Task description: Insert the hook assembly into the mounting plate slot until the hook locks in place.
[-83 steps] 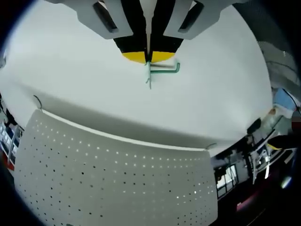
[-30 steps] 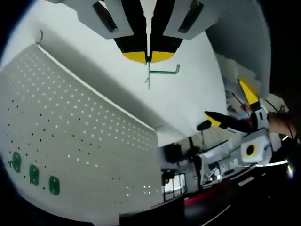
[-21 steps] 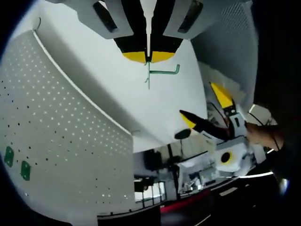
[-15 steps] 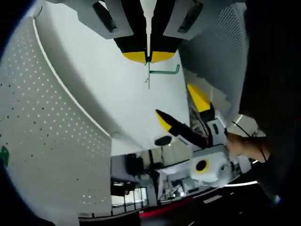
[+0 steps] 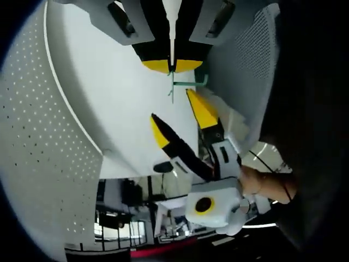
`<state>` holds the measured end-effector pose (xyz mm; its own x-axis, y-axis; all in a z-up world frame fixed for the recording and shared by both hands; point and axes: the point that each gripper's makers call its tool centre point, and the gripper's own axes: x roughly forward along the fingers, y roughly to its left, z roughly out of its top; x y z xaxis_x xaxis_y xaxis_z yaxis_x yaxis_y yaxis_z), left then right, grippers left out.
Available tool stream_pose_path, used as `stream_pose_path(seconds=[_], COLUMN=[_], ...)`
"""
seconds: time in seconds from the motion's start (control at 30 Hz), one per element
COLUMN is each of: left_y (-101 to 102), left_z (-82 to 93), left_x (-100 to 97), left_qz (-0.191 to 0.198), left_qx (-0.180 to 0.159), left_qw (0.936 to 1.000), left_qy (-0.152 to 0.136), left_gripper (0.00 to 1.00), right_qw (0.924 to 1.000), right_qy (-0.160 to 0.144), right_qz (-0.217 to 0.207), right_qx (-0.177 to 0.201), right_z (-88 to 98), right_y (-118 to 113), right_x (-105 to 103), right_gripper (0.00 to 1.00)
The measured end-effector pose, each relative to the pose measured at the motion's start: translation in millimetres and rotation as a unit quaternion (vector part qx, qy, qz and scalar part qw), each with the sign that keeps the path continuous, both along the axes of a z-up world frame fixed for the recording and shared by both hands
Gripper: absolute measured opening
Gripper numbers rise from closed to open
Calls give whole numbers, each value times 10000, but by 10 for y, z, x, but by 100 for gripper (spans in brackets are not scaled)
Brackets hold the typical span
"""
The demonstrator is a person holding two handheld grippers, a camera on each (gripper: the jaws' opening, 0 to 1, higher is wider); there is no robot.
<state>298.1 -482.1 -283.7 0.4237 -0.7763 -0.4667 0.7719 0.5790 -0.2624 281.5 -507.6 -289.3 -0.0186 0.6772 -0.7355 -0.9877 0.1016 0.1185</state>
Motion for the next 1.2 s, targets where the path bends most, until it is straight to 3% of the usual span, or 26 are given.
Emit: stream_pose_path(seconds=[0.23,0.7,0.97,1.2], left_y=[-50,-119,-133,-146], left_z=[27,34,-30,-78], left_x=[-55,-215,-306,-361], left_qz=[-233,-729,-1007,-1401], left_qx=[-38,-39,177,435], left_qw=[9997,9973,9947,9891], left_qy=[-15,58,73,-133], left_gripper=[26,8,8,6], right_qw=[9999,9986,9963,9933], right_qy=[17,22,-25,-104], right_qz=[143,531,844,1138], right_qx=[2,-16,-145,-190], right_z=[4,5,-33,-29], right_y=[36,72,81,80], right_x=[-43,-147,-229,-272], right_gripper=[0,0,0,0])
